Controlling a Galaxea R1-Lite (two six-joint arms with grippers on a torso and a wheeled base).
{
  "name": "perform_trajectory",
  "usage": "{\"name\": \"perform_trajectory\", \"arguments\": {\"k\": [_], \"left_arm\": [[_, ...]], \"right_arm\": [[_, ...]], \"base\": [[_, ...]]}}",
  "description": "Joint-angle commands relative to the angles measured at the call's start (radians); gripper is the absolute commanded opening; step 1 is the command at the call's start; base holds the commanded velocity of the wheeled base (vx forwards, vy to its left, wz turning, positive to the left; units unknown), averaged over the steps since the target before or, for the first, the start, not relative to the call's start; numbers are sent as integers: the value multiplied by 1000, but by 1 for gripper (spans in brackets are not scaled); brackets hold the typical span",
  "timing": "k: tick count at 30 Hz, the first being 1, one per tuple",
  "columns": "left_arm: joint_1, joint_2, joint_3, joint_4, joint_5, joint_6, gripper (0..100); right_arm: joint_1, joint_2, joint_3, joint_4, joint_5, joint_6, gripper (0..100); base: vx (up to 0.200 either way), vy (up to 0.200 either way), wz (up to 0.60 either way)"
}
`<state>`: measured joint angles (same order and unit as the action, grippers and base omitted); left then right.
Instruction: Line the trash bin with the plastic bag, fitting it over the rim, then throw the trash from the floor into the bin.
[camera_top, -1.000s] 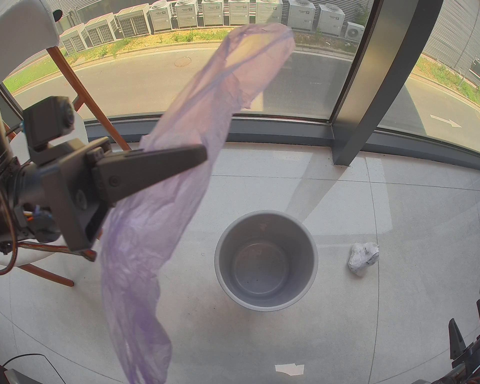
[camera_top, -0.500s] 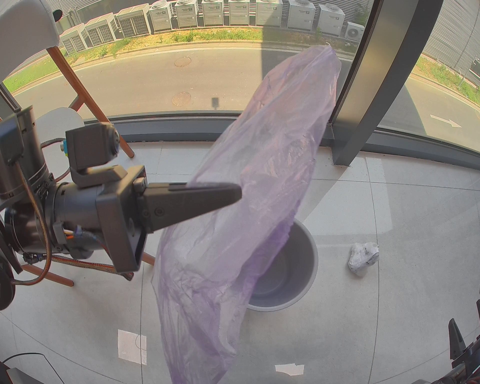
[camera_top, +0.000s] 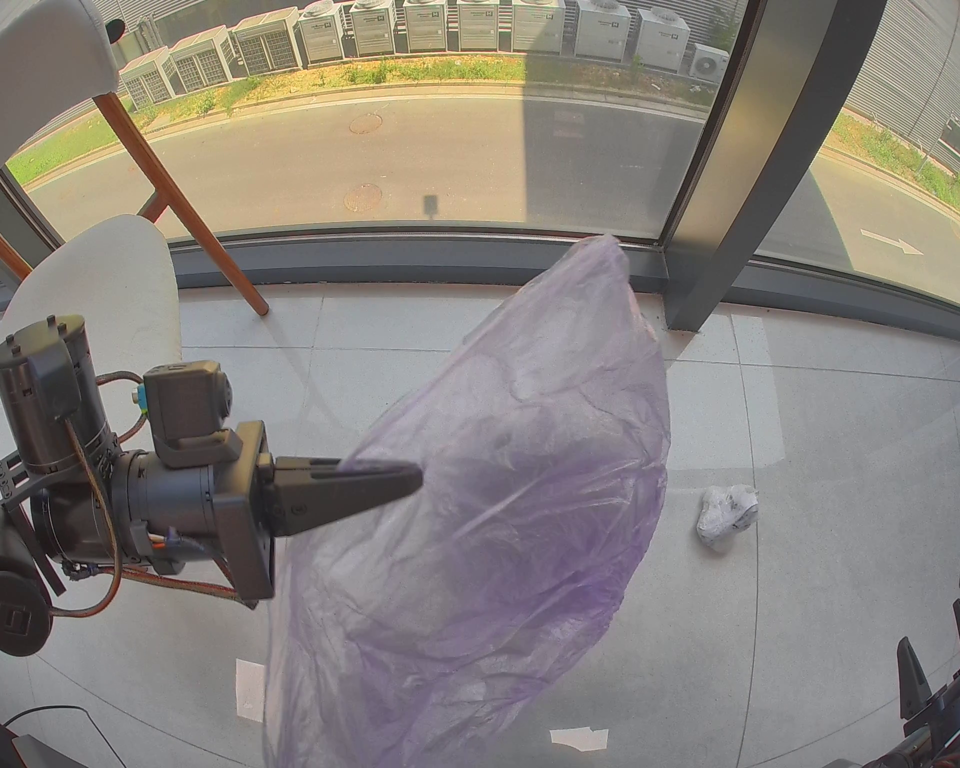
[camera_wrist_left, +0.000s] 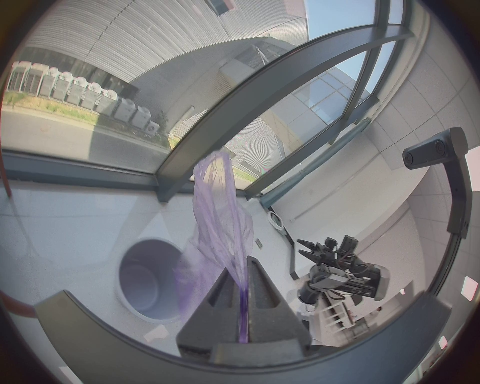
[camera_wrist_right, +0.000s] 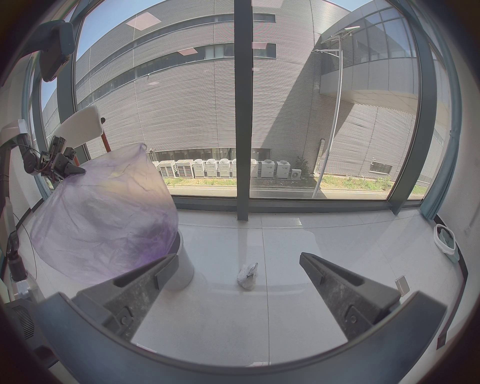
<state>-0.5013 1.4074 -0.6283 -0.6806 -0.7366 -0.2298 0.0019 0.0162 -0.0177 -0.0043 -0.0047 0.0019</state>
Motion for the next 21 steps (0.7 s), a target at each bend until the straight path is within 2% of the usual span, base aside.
{"name": "perform_trajectory", "arguments": {"k": [1, 8, 12, 15, 21], "left_arm": [[41, 7, 1, -20, 5, 12, 0], [35, 56, -65, -27, 132, 35, 0], [33, 96, -140, -20, 177, 73, 0], [30, 137, -159, -14, 243, 113, 0], [-36, 166, -166, -8, 361, 147, 0]], "right_arm": [[0, -16, 16, -2, 0, 1, 100], [0, -16, 16, -2, 0, 3, 100], [0, -16, 16, 0, 0, 1, 100], [0, -16, 16, -2, 0, 3, 100], [0, -16, 16, 0, 0, 6, 100]], "base": [[0, 0, 0], [0, 0, 0], [0, 0, 0], [0, 0, 0], [0, 0, 0]]}}
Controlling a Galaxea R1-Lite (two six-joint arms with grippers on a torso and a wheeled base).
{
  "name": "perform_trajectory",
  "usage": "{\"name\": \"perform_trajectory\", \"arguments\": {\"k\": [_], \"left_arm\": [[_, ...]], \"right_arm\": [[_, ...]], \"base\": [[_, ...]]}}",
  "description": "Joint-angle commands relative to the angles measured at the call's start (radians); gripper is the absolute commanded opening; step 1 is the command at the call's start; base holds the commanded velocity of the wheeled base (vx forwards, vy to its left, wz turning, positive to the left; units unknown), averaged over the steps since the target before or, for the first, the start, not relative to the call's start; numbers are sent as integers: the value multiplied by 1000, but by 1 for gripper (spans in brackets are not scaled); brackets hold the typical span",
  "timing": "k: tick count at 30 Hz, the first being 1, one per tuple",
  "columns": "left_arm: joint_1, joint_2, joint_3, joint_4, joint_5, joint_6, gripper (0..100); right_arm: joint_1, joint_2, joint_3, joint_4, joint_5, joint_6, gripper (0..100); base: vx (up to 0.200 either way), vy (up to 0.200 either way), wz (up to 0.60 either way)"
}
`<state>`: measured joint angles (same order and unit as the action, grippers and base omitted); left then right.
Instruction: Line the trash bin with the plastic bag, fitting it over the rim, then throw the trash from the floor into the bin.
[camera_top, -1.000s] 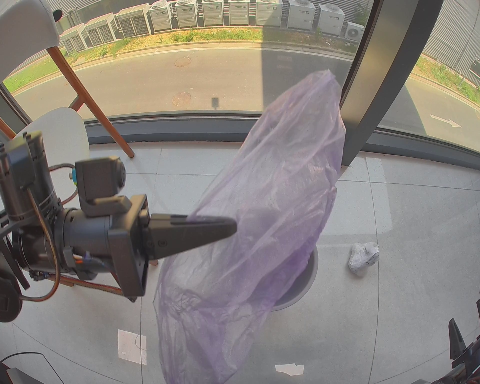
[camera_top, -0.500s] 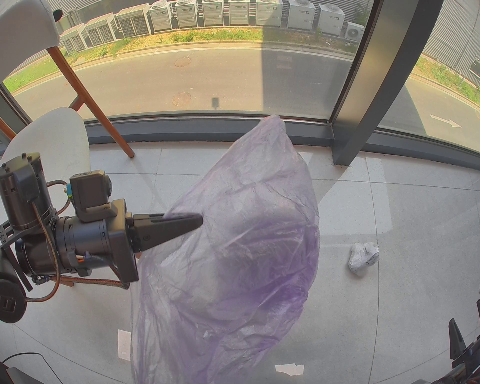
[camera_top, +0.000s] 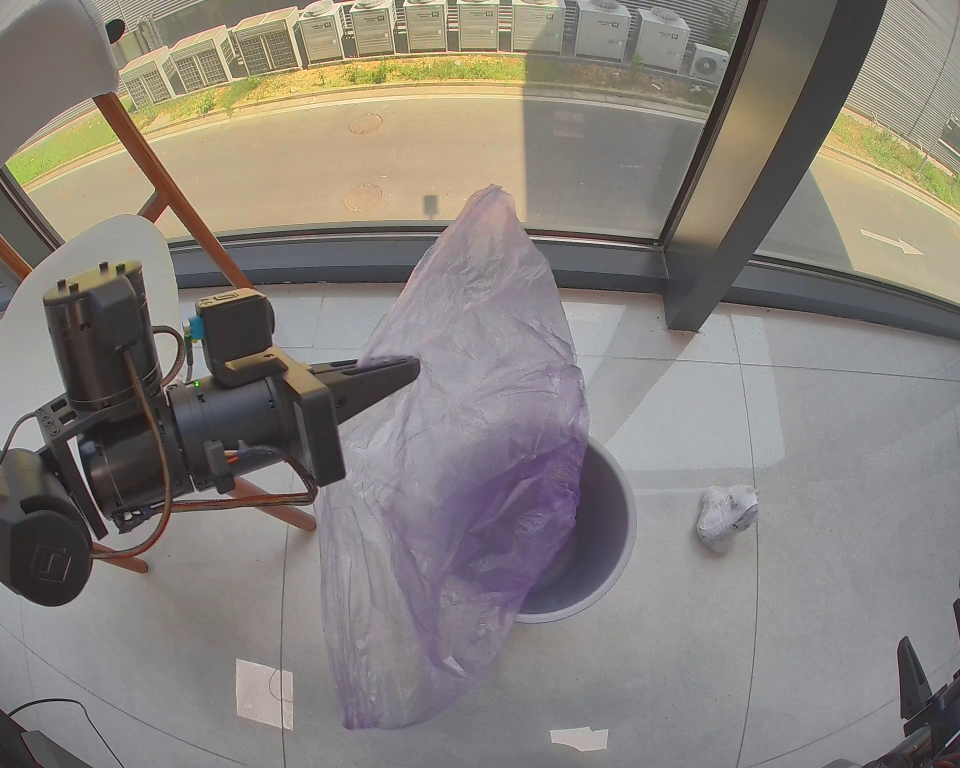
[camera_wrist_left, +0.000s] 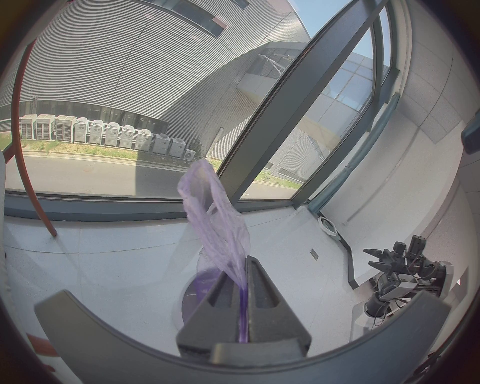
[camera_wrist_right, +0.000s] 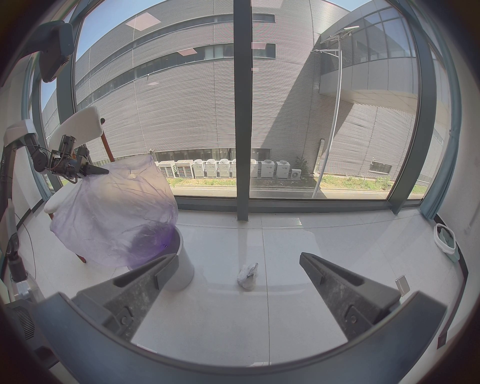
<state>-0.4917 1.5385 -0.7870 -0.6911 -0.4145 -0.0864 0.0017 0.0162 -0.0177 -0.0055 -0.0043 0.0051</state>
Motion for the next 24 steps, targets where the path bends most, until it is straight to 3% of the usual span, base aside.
{"name": "perform_trajectory", "arguments": {"k": [1, 4, 12, 24], "left_arm": [[-64, 35, -5, 4, 57, 2, 0], [-111, 35, 17, 10, 120, -1, 0], [-281, 15, 25, 12, 131, 5, 0], [-280, 5, 150, 4, 132, 7, 0]], "right_arm": [[0, -16, 16, -1, 0, 3, 100], [0, -16, 16, 1, 0, 4, 100], [0, -16, 18, -1, -2, 7, 100], [-3, -16, 15, 6, -2, -28, 100]], "base": [[0, 0, 0], [0, 0, 0], [0, 0, 0], [0, 0, 0]]}}
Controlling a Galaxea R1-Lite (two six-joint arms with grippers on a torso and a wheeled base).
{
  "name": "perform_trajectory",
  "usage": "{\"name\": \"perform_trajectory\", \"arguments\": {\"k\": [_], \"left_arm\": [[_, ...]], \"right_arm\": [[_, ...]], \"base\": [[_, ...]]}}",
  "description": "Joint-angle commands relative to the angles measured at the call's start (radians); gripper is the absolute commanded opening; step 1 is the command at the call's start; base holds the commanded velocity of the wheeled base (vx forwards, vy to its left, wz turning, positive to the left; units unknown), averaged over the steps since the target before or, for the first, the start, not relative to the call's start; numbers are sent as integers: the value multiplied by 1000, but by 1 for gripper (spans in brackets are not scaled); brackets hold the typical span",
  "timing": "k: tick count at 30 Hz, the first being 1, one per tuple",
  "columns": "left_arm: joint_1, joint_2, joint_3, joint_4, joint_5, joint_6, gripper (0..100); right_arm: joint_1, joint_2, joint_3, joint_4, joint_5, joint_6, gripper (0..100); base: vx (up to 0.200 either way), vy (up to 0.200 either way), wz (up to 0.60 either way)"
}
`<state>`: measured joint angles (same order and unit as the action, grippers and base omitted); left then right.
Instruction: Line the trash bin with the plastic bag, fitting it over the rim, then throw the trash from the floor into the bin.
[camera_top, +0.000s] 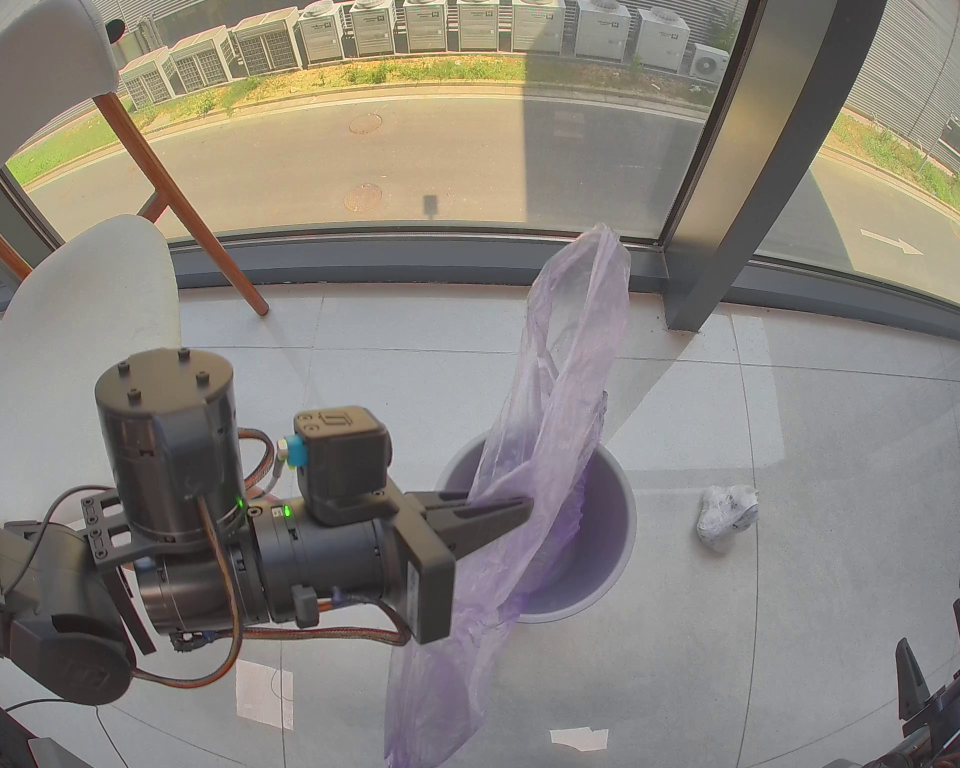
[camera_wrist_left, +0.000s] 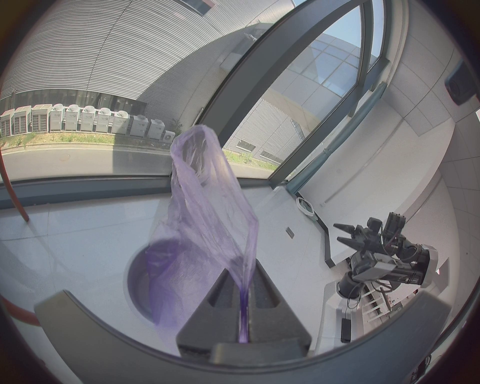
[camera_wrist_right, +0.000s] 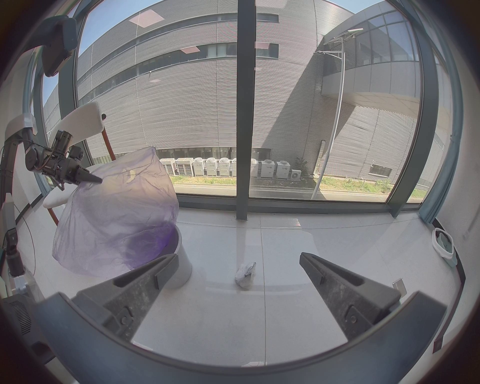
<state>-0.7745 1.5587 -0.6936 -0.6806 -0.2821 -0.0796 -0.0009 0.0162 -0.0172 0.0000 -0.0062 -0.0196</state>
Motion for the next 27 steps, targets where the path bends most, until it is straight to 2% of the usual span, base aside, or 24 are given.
{"name": "perform_trajectory", "arguments": {"k": [1, 3, 6, 9, 10, 11, 14, 16, 18, 19, 20, 27], "left_arm": [[3, -23, 69, -13, 1, 1, 0], [9, -49, 82, -30, 4, -2, 0], [27, -66, 86, -34, 3, -2, 0], [32, -83, 88, -34, 3, -3, 0], [35, -81, 97, -34, 3, -5, 0], [35, -81, 98, -34, 3, -5, 0], [37, -81, 112, -37, 1, 3, 0], [37, -81, 115, -37, 1, 11, 0], [37, -81, 118, -39, 0, 29, 0], [37, -81, 118, -37, 0, 30, 0], [37, -78, 112, -46, -2, 43, 0], [37, -75, 123, -74, -3, 47, 0]], "right_arm": [[-1, -16, 14, 0, 0, -5, 100], [-1, -16, 13, -9, 5, -14, 100], [7, 5, -105, -112, 54, -37, 100], [24, 169, -125, -133, 114, -30, 100], [53, 226, -148, -147, 157, -23, 100], [56, 231, -152, -147, 160, -22, 100], [85, 455, -291, -133, 169, 44, 100], [76, 590, -343, -150, 169, 119, 100], [64, 717, -426, -152, 173, 230, 100], [64, 725, -431, -152, 175, 236, 100], [65, 815, -495, -150, 178, 288, 100], [81, 1042, -602, -183, 181, 247, 100]], "base": [[0, 0, 0], [0, 0, 0], [0, 0, 0], [0, 0, 0], [0, 0, 0], [0, 0, 0], [0, 0, 0], [0, 0, 0], [0, 0, 0], [0, 0, 0], [0, 0, 0], [0, 0, 0]]}}
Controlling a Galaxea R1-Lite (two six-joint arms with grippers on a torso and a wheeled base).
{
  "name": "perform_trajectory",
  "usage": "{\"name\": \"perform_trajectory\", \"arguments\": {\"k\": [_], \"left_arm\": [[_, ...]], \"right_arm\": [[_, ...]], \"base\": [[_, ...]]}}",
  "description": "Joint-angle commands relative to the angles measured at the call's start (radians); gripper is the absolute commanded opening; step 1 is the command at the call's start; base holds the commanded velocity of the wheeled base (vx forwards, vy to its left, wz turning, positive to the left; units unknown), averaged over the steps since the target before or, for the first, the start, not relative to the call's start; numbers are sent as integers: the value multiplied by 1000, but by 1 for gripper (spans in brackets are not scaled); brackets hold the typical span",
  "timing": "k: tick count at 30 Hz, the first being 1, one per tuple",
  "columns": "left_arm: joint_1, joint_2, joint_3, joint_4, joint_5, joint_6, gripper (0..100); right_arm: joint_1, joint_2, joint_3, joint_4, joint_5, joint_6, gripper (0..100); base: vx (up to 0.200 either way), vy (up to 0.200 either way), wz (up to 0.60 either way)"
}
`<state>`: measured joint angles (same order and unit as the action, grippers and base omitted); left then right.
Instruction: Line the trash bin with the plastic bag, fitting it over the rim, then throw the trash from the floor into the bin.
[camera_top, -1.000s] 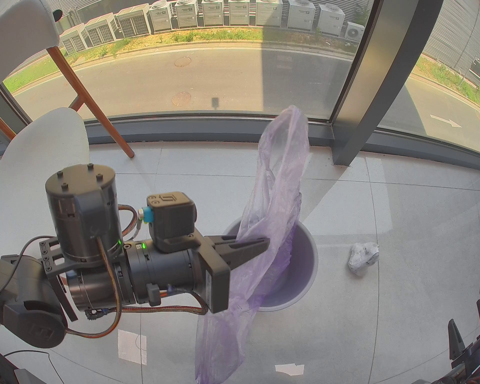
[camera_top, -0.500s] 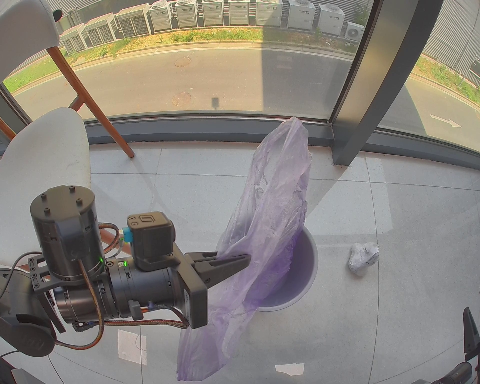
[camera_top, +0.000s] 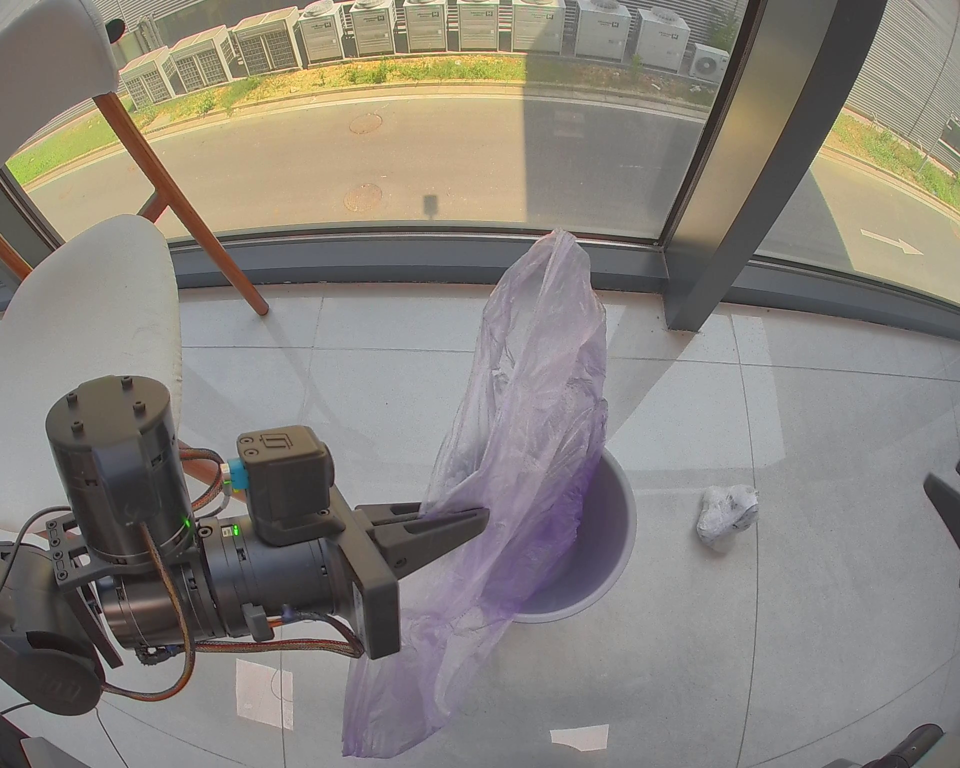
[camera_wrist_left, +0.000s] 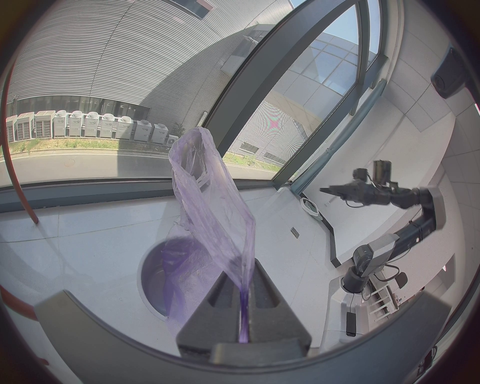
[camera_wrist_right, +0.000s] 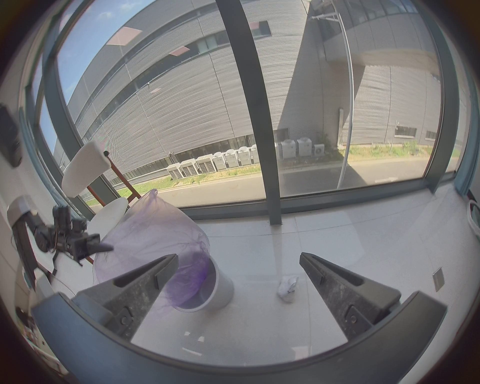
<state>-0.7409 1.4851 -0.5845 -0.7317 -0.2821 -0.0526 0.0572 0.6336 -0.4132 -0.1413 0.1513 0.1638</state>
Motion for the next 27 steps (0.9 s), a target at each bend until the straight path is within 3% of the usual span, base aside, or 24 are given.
{"name": "perform_trajectory", "arguments": {"k": [1, 4, 15, 27], "left_arm": [[3, -2, 14, -23, -3, 20, 0], [3, -3, 15, -29, -5, 20, 0], [3, 29, 21, -58, -9, 25, 0], [5, 38, 23, -64, -20, 33, 0]], "right_arm": [[23, 425, -207, -41, 24, 63, 100], [35, 554, -208, -170, 24, 14, 100], [72, 942, -279, -564, 16, 5, 100], [181, 1152, -320, -745, 11, 6, 100]], "base": [[0, 0, 0], [0, 0, 0], [0, 0, 0], [0, 0, 0]]}}
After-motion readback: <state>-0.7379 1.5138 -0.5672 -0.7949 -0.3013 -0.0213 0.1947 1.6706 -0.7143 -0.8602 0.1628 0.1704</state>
